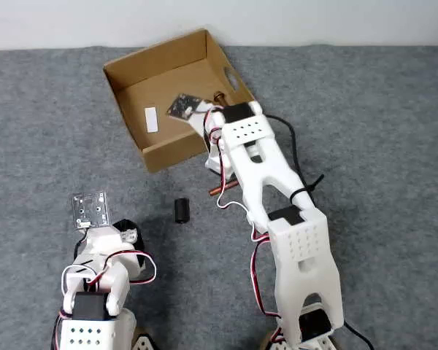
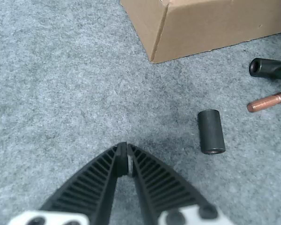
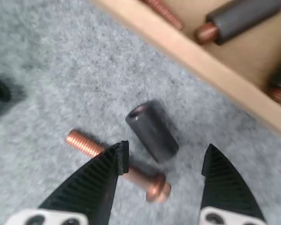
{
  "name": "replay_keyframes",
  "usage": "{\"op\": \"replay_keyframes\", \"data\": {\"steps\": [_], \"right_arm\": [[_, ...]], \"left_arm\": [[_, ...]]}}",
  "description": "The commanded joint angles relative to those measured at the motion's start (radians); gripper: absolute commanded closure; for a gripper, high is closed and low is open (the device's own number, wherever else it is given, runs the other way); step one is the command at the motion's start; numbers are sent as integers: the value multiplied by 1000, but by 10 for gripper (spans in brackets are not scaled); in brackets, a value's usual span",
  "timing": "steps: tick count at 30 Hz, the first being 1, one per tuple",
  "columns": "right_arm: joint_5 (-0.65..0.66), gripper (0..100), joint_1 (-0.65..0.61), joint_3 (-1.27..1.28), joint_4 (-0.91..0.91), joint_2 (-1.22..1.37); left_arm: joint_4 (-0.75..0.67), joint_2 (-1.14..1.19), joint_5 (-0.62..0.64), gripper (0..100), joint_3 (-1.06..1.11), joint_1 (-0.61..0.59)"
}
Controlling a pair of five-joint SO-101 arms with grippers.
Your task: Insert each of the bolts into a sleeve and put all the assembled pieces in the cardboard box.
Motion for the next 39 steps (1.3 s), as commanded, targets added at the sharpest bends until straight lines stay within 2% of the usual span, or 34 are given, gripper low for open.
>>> {"op": "replay_keyframes", "data": {"steps": [1, 4, 9, 11, 13, 18, 22, 28, 33, 39], "right_arm": [[31, 753, -4, -54, -67, 30], [51, 782, -5, -54, -85, 82], [100, 998, -24, -75, -85, 120], [92, 965, -25, -101, -71, 117], [87, 990, -27, -149, -31, 116], [83, 990, -27, -348, 202, 116], [-46, 990, -24, -531, 418, 116], [-275, 990, 5, -608, 432, 42], [-351, 991, 13, -450, 432, -173], [-534, 991, 13, -60, 432, -567]], "left_arm": [[-15, -3, 9, 995, -5, -8], [-17, -3, 9, 995, -5, -8], [-32, -3, 9, 995, -5, -9], [-34, -2, 9, 995, -5, -9], [-34, -2, 9, 995, -5, -9], [-34, -2, 9, 995, -5, -9], [-34, -2, 9, 995, -5, -9], [-34, -2, 9, 995, -5, -9], [-34, -2, 9, 994, -5, -9], [-34, -2, 11, 994, -5, -9]]}}
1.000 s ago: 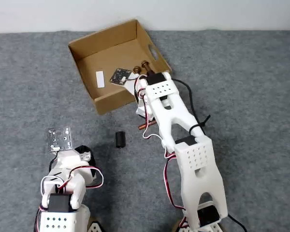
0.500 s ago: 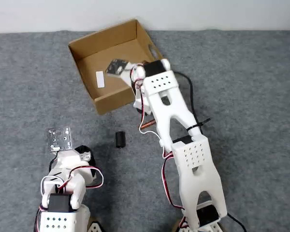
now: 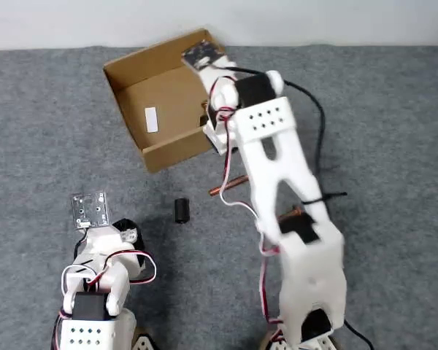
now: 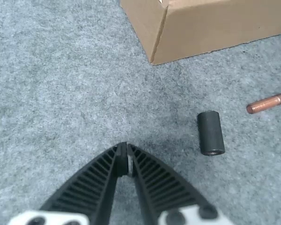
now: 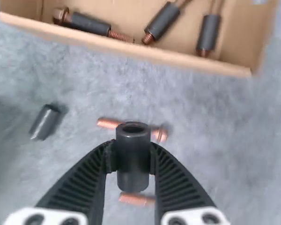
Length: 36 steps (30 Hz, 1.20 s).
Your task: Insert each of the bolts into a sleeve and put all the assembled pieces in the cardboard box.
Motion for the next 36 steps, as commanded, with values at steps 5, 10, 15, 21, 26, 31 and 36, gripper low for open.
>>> {"op": "replay_keyframes", "data": {"steps": [5, 10, 15, 21, 26, 31, 36], "right_arm": [[-345, 991, 19, 560, 38, -573], [-488, 991, 36, 887, -1, -858], [-528, 991, 189, 1224, -189, -1129], [-523, 991, 334, 1611, -378, -1443], [-522, 991, 340, 1814, -417, -1687], [-443, 991, 341, 1886, -421, -1868], [-431, 991, 369, 1946, -427, -2002]], "left_arm": [[-29, -8, 12, 994, -5, -5], [-29, -8, 12, 994, -5, -2], [-57, -9, 12, 993, -5, 0], [-46, -9, 8, 992, -21, -8], [-17, -2, 8, 992, -94, 17], [98, 0, 8, 992, -219, 126], [150, 84, 11, 992, -349, 233]]}}
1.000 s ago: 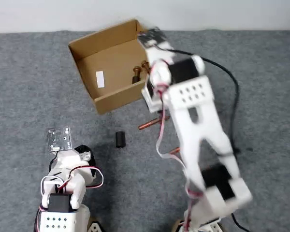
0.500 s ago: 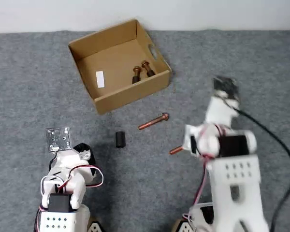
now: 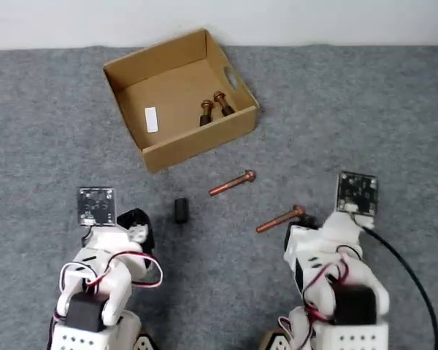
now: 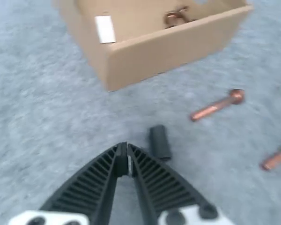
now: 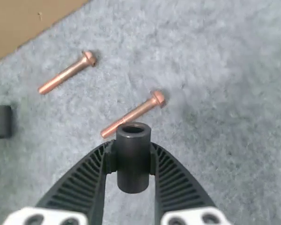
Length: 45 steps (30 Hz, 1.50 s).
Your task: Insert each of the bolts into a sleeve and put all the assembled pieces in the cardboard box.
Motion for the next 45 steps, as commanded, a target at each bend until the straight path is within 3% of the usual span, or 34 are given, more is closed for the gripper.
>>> {"op": "replay_keyframes", "data": {"steps": [1, 9, 17, 27, 31, 36, 45], "right_arm": [[15, 991, 19, 15, -22, -90], [17, 991, 18, 57, 27, -197], [15, 991, 21, 74, 19, -211], [14, 991, 21, 77, 18, -213], [14, 991, 21, 77, 18, -213], [14, 991, 21, 77, 12, -213], [12, 991, 21, 78, 12, -213]], "left_arm": [[21, 118, 5, 992, -145, 69], [48, 767, -17, 992, -604, 198], [161, 1364, -250, 992, -1144, 261], [259, 1858, -628, 992, -1598, 262], [310, 2028, -686, 973, -1771, 262], [468, 2242, -701, 849, -2015, 267], [623, 2613, -706, 842, -2511, 276]]}}
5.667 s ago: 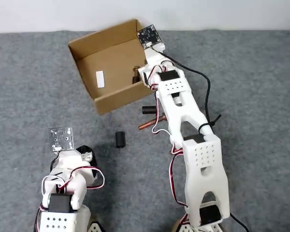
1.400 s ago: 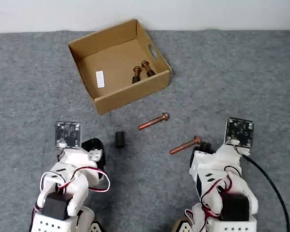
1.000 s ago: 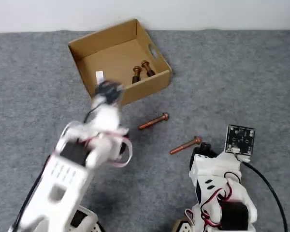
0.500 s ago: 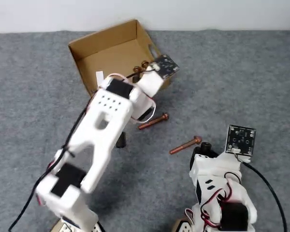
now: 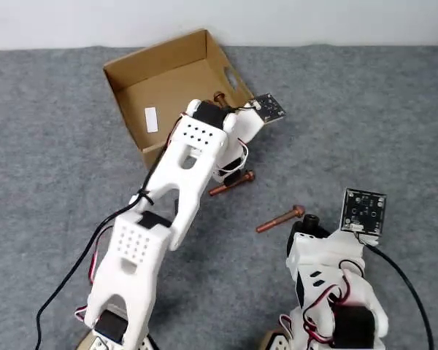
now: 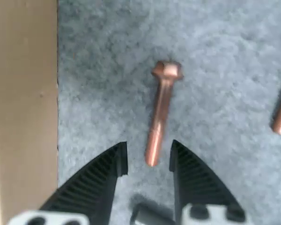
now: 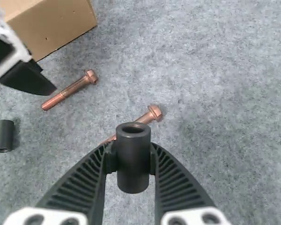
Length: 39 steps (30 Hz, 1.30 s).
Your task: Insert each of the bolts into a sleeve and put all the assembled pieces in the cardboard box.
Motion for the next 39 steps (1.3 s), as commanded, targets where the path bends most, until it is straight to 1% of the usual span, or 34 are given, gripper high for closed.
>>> {"op": "replay_keyframes", "data": {"steps": [1, 4, 7, 16, 19, 25, 29, 32, 34, 36, 39], "right_arm": [[8, 991, 8, -3, -10, -4], [8, 991, 8, -3, -10, -4], [8, 991, 8, -2, -10, -4], [8, 991, 8, -2, -10, -4], [8, 991, 7, 0, -10, -4], [8, 991, 4, 5, -16, -4], [9, 991, 4, 8, -21, -4], [11, 991, 4, 8, -21, -4], [11, 991, 4, 6, -21, -4], [11, 991, 4, 2, -21, -7], [11, 991, 2, 2, -19, -62]], "left_arm": [[51, 98, -8, 842, -229, 17], [74, 190, -8, 842, -346, 28], [74, 255, -8, 842, -412, 31], [52, 334, 0, 846, -444, 38], [26, 339, 32, 881, -444, 41], [29, 334, 32, 997, -450, 100], [75, 336, 41, 995, -553, 114], [77, 311, 106, 995, -638, 112], [78, 264, 144, 995, -653, 117], [78, 195, 178, 995, -645, 130], [80, 66, 196, 995, -556, 146]]}}
